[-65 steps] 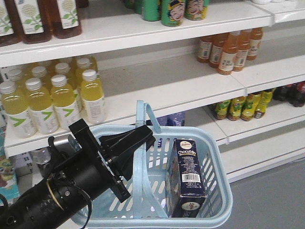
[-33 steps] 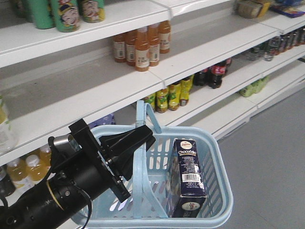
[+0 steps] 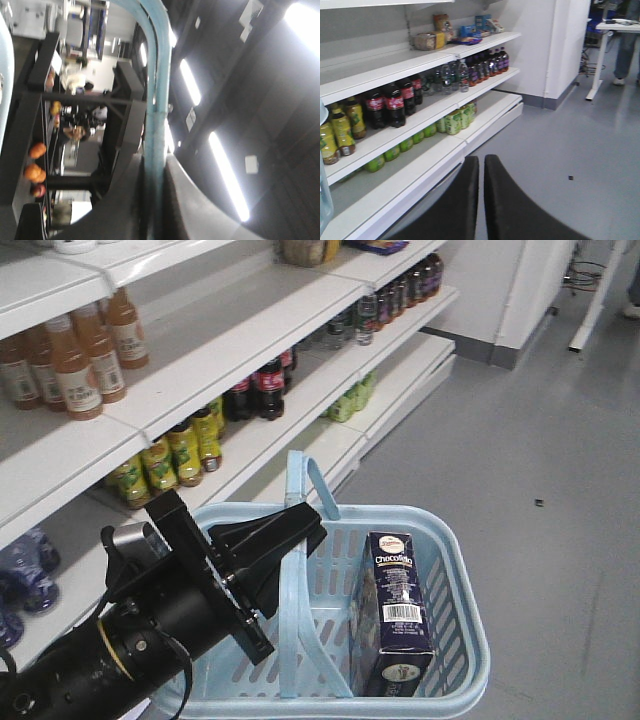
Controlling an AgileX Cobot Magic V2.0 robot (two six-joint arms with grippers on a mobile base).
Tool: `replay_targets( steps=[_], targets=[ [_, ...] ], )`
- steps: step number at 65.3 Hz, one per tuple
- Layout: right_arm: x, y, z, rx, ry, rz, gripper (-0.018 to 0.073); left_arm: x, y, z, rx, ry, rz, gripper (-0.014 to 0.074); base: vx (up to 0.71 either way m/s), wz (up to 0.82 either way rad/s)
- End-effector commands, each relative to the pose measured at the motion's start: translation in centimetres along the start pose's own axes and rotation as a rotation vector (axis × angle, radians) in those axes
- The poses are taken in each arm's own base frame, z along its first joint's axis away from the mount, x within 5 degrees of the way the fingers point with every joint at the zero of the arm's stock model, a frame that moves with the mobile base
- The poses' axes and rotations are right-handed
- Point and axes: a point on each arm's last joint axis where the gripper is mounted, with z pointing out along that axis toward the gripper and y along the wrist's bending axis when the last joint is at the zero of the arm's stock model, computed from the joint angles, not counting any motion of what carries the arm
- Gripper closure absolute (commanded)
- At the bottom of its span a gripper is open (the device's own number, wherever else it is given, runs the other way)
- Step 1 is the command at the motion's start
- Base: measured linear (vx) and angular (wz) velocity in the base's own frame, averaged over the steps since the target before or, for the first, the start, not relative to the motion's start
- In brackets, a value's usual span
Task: Left arm holds basket, right arm returns cookies
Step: 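Turn and drive away from the shelves carrying the basket in the left gripper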
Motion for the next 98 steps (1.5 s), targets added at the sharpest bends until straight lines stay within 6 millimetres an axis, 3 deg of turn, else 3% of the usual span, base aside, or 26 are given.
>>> replay_targets(
  steps=[1,52,98],
  targets=[
    [-0.12,-0.07,0.01,0.007,-0.066,-0.011,0.0566,1.16,-3.97,-0.31,0.330,0.093,0.000,0.0596,0.06,-0.67],
    [-0.12,-0.07,0.01,0.007,-0.066,-0.011,0.0566,1.16,-3.97,-0.31,0.330,0.093,0.000,0.0596,0.10,-0.58],
    [-0.11,-0.07,0.01,0.006,-0.065,-0.011,0.0566,1.15,-3.97,-0.31,0.330,0.093,0.000,0.0596,0.12,-0.15]
  ],
)
